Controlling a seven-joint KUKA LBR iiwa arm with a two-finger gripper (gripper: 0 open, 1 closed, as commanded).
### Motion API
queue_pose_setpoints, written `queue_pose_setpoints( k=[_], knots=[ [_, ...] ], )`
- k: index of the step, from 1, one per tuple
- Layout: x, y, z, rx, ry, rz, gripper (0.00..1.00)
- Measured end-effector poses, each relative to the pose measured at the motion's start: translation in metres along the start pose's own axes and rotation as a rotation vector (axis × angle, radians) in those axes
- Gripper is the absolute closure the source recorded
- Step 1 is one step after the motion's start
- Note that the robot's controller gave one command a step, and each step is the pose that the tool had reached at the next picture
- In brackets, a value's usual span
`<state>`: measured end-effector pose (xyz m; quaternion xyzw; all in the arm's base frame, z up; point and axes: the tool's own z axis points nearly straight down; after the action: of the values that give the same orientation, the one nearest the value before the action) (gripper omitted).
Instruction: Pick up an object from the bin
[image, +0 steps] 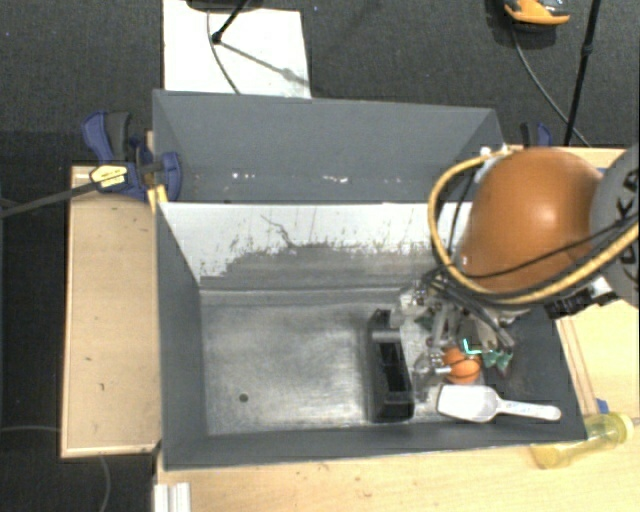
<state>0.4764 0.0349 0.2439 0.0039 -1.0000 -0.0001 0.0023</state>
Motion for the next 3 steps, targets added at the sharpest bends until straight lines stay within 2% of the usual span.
queue_pose_setpoints(
  k=[2,3],
  knots=[
    [-0.002,0.000,0.001,-0.001,-0.012,0.000,0.00],
    [-0.038,-0.005,0.017,0.000,-0.003,-0.204,0.00]
  ],
)
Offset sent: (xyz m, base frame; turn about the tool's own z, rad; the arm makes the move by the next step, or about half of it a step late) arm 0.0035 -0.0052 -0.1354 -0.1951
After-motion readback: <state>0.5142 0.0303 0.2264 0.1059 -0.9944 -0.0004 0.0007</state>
